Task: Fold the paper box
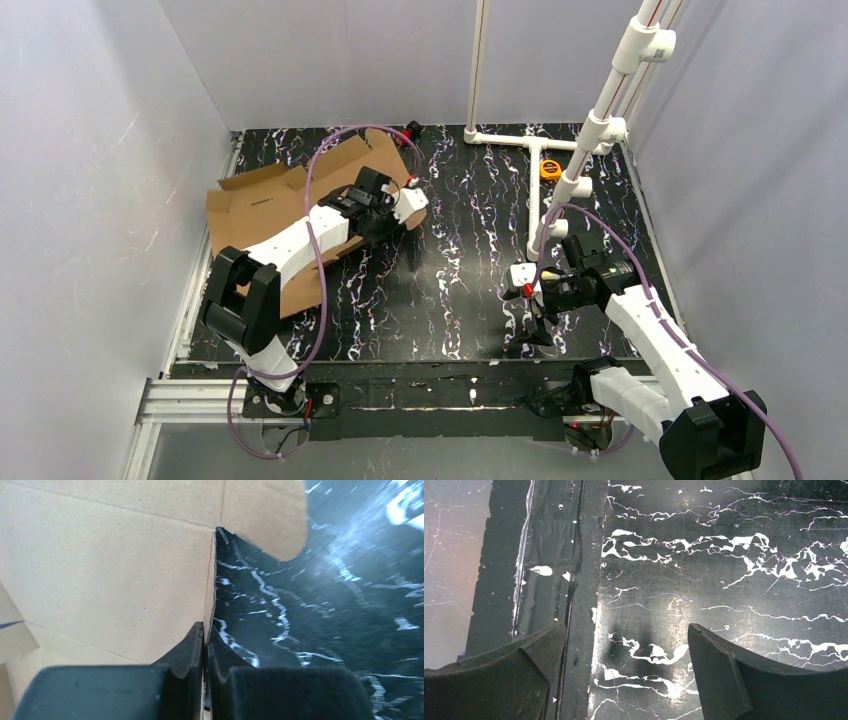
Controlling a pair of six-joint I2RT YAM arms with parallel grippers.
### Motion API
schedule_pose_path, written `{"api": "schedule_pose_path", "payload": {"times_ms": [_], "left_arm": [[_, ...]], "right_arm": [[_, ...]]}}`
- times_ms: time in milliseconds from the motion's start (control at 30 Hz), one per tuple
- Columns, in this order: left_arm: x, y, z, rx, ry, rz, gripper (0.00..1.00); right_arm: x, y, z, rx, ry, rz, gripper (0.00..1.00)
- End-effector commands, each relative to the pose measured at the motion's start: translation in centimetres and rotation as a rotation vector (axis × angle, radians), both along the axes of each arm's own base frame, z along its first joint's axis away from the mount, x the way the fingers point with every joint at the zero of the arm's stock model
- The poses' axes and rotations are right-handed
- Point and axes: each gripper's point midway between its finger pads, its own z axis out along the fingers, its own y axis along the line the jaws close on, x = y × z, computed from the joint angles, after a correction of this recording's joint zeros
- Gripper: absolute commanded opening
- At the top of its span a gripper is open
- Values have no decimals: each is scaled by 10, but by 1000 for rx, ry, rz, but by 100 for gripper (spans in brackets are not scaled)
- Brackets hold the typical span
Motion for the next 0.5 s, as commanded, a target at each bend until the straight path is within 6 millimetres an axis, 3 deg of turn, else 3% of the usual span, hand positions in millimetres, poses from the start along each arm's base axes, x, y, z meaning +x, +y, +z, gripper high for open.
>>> {"api": "schedule_pose_path", "payload": {"times_ms": [0, 200, 467], "left_arm": [[-28, -30, 38, -254, 179, 272, 0], [-30, -71, 68, -483, 377, 551, 0], [15, -104, 95, -766, 418, 979, 0]], "right_arm": [[0, 2, 1, 11, -10, 11, 100], [4, 2, -1, 4, -9, -3, 100], [6, 2, -4, -4, -5, -15, 100]]}}
